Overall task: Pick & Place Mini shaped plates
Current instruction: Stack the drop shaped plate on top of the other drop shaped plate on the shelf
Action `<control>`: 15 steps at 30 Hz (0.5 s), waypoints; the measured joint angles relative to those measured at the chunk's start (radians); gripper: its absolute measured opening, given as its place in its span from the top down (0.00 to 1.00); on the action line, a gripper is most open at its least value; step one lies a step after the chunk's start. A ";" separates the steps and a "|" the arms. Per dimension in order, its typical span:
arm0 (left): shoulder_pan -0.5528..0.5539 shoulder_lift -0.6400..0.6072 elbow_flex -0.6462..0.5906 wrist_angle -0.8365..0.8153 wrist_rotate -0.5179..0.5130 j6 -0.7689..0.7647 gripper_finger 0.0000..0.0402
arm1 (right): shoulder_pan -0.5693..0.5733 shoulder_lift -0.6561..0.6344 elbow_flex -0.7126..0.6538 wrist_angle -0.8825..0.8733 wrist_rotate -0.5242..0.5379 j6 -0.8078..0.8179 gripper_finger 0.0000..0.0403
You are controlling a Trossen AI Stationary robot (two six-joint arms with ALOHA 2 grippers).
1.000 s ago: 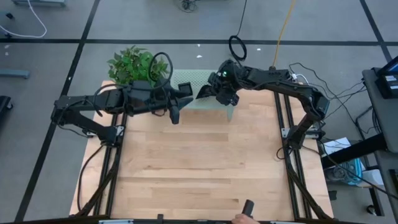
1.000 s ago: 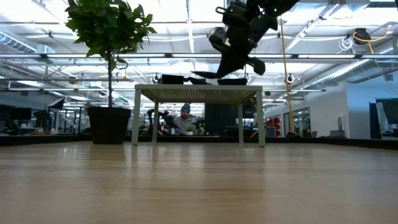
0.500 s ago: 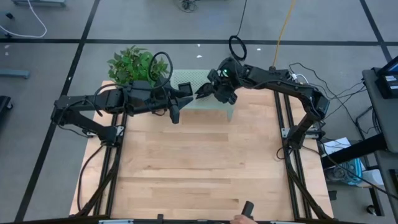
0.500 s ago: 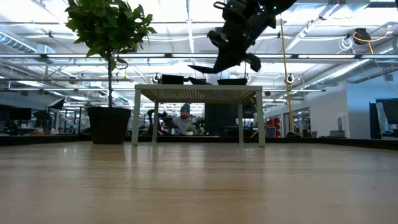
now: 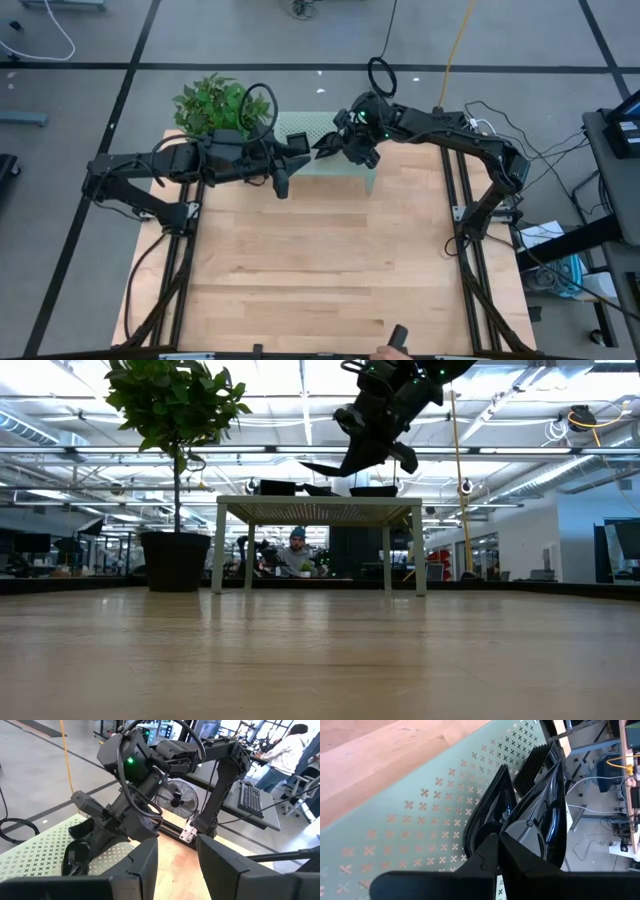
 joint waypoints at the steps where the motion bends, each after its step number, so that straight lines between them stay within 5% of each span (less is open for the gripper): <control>1: 0.000 0.000 0.000 0.000 0.000 0.000 0.65 | 0.000 0.000 0.000 0.000 0.000 0.000 0.99; 15: -0.001 0.000 0.000 -0.001 0.002 0.000 0.65 | 0.017 0.048 -0.001 0.068 0.009 0.017 0.97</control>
